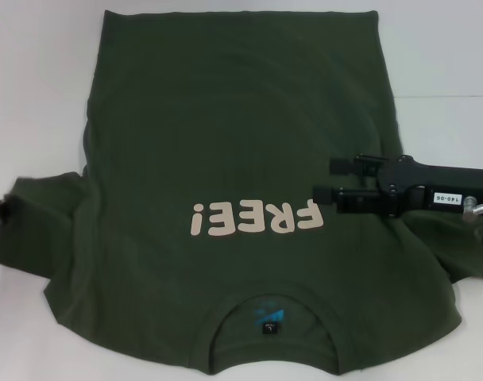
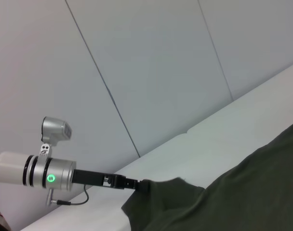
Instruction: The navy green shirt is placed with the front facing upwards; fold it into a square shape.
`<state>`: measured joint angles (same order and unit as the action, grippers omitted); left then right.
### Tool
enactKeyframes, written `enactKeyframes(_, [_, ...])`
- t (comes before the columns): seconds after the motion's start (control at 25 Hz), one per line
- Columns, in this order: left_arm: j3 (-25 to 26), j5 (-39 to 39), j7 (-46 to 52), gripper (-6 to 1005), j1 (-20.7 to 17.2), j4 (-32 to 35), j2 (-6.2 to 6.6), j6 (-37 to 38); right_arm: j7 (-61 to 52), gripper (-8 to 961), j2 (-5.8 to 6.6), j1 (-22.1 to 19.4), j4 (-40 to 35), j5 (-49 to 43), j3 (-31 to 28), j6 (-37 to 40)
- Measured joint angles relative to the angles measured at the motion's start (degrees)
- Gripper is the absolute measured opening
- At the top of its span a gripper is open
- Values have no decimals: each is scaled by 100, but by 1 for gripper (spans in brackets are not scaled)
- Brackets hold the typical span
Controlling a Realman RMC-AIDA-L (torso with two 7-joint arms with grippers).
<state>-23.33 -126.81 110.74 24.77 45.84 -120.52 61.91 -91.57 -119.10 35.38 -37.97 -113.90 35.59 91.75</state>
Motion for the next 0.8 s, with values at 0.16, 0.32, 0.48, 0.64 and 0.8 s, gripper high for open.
enactKeyframes(0.16, [-14,-87,-3,2,103,37,37,-294,-2,898,-28,11,18,0,-4,-28])
enactKeyframes(0.32, [-12,-175,-31,3,190,42,76,-521,-1,898,-34,12,63,0,-4,-34])
enactKeyframes(0.48, [-30,-231,-46,3,240,50,92,-684,7,897,-33,13,113,2,-2,-62])
enactKeyframes(0.64, [-45,-237,-51,2,258,50,100,-742,26,897,-33,20,155,52,0,-82])
enactKeyframes(0.8, [-48,-239,-52,2,259,54,100,-744,32,897,-33,10,161,57,0,-103])
